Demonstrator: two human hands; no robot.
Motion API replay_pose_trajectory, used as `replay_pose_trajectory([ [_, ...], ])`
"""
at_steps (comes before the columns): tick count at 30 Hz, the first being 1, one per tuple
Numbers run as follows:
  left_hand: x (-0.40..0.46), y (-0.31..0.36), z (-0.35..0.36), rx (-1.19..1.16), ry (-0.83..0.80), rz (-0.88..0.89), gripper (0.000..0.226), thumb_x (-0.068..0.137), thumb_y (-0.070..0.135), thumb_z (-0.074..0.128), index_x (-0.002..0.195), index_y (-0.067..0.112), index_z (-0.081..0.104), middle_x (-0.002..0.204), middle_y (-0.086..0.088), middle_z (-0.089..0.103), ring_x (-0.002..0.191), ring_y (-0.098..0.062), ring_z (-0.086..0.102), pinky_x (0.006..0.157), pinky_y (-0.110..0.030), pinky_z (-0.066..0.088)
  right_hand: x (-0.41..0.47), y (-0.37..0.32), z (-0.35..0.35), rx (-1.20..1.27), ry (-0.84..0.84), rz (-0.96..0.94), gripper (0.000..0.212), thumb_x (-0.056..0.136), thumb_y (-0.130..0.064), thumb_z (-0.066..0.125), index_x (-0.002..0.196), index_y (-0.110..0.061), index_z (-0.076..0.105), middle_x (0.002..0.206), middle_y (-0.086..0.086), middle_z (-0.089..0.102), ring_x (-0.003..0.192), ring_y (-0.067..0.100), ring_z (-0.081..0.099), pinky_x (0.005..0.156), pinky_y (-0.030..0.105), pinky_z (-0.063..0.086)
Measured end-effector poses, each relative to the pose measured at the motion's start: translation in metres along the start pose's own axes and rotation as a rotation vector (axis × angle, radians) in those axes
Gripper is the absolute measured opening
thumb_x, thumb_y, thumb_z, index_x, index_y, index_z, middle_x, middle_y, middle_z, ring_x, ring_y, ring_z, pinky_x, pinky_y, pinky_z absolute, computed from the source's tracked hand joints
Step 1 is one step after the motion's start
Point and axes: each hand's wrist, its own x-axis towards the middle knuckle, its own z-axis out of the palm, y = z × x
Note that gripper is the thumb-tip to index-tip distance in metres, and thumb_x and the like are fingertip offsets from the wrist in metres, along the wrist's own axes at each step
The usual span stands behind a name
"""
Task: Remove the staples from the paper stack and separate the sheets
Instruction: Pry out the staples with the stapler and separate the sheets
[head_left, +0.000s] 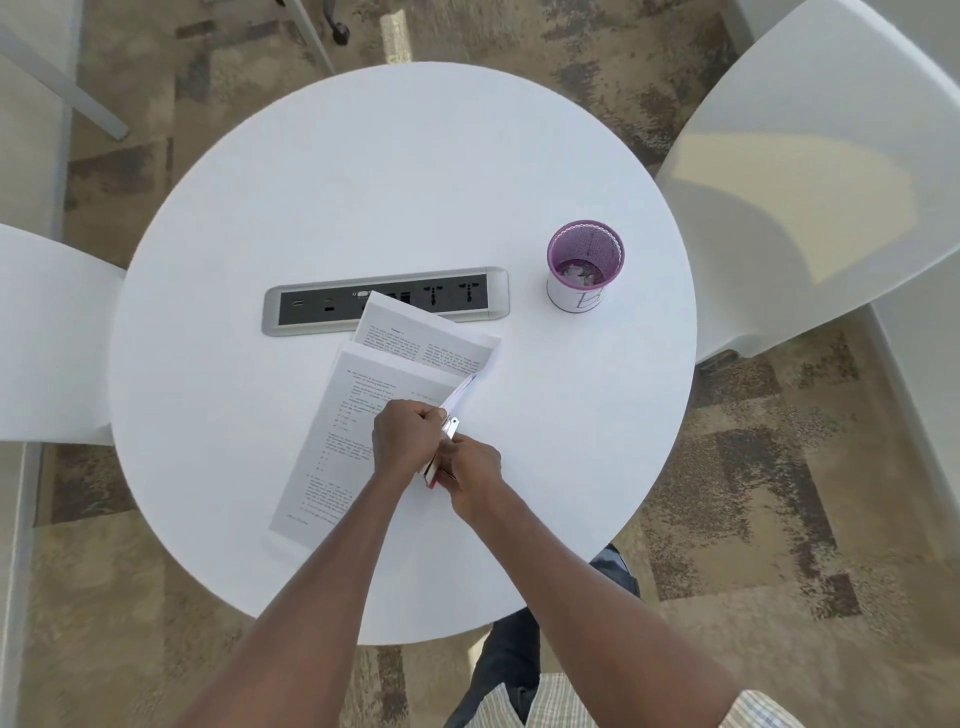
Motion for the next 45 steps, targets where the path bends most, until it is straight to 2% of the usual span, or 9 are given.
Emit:
replay_pose_trajectory([
  [4, 0.0, 0.001, -0.002, -0.021, 0.003, -0.018, 0.023, 0.085, 0.022, 0.069, 0.065, 0.011, 0.075, 0.054, 0.013, 0.064, 0.058, -0.008, 0.06, 0.051, -0.023, 0.039, -0.001, -0.004, 0.002, 0.004, 0.009, 0.024, 0.015, 0.093, 0.002, 0.062, 0.102, 0.01, 0.07, 0.074, 0.017, 0.064, 0.065, 0.032, 0.061, 0.055, 0.035, 0.051],
  [8, 0.001, -0.002, -0.005, -0.065, 0.027, -0.036, 0.041, 0.086, 0.02, 0.067, 0.05, 0.004, 0.057, 0.047, -0.004, 0.058, 0.049, -0.018, 0.05, 0.052, -0.026, 0.038, -0.002, -0.009, 0.0, -0.017, 0.019, 0.031, 0.014, 0.095, 0.0, 0.061, 0.083, 0.003, 0.067, 0.067, 0.016, 0.064, 0.06, 0.032, 0.061, 0.05, 0.034, 0.047],
  [11, -0.001, -0.005, -0.007, -0.088, 0.049, -0.016, 0.04, 0.089, 0.019, 0.066, 0.057, -0.004, 0.059, 0.059, -0.019, 0.065, 0.052, -0.021, 0.048, 0.056, -0.029, 0.041, -0.002, -0.007, -0.002, -0.082, 0.005, -0.012, 0.016, 0.095, -0.003, 0.061, 0.081, -0.001, 0.069, 0.081, 0.02, 0.068, 0.073, 0.034, 0.063, 0.057, 0.034, 0.05],
  [16, -0.003, -0.007, -0.007, -0.112, 0.058, -0.004, 0.043, 0.092, 0.017, 0.062, 0.053, 0.001, 0.052, 0.053, -0.01, 0.058, 0.056, -0.023, 0.051, 0.061, -0.031, 0.042, -0.002, -0.004, -0.008, -0.236, 0.017, -0.118, 0.009, 0.09, -0.007, 0.068, 0.085, -0.003, 0.075, 0.089, 0.018, 0.07, 0.078, 0.026, 0.06, 0.071, 0.037, 0.048],
  [22, 0.0, -0.01, -0.011, -0.17, 0.039, -0.077, 0.05, 0.095, 0.016, 0.057, 0.051, 0.013, 0.034, 0.05, -0.002, 0.032, 0.053, -0.02, 0.031, 0.058, -0.03, 0.032, -0.011, -0.003, -0.007, -0.358, 0.039, -0.177, 0.014, 0.087, -0.007, 0.063, 0.098, -0.006, 0.072, 0.08, 0.01, 0.069, 0.06, 0.02, 0.057, 0.047, 0.023, 0.039],
  [27, 0.005, -0.017, -0.012, -0.32, -0.032, -0.171, 0.016, 0.094, 0.021, 0.062, 0.082, 0.014, 0.07, 0.077, -0.001, 0.058, 0.08, -0.019, 0.051, 0.075, -0.029, 0.041, -0.016, -0.002, -0.006, -0.329, 0.008, -0.195, 0.014, 0.087, -0.006, 0.056, 0.098, -0.01, 0.063, 0.078, 0.008, 0.065, 0.065, 0.021, 0.06, 0.047, 0.022, 0.046],
  [30, 0.005, -0.019, -0.013, -0.424, -0.061, -0.239, 0.028, 0.09, 0.022, 0.07, 0.113, 0.006, 0.072, 0.107, -0.002, 0.07, 0.102, -0.021, 0.061, 0.096, -0.036, 0.051, -0.015, -0.008, -0.005, -0.355, 0.0, -0.234, 0.005, 0.084, -0.012, 0.065, 0.088, -0.014, 0.062, 0.07, 0.004, 0.056, 0.053, 0.017, 0.051, 0.044, 0.02, 0.038],
  [33, 0.005, -0.02, -0.013, -0.505, -0.091, -0.283, 0.029, 0.087, 0.018, 0.073, 0.113, 0.006, 0.073, 0.116, -0.01, 0.072, 0.11, -0.028, 0.065, 0.1, -0.045, 0.052, -0.012, -0.016, -0.001, -0.345, -0.007, -0.264, 0.014, 0.085, -0.013, 0.068, 0.072, -0.013, 0.062, 0.059, 0.004, 0.049, 0.043, 0.015, 0.04, 0.045, 0.023, 0.034],
  [45, 0.0, -0.023, -0.014, -0.53, -0.086, -0.238, 0.022, 0.087, 0.019, 0.074, 0.107, 0.009, 0.076, 0.104, -0.006, 0.076, 0.1, -0.024, 0.07, 0.093, -0.041, 0.056, -0.004, -0.033, 0.012, -0.41, 0.072, -0.262, 0.02, 0.076, -0.013, 0.069, 0.076, -0.011, 0.049, 0.075, 0.014, 0.043, 0.059, 0.021, 0.034, 0.044, 0.021, 0.028],
])
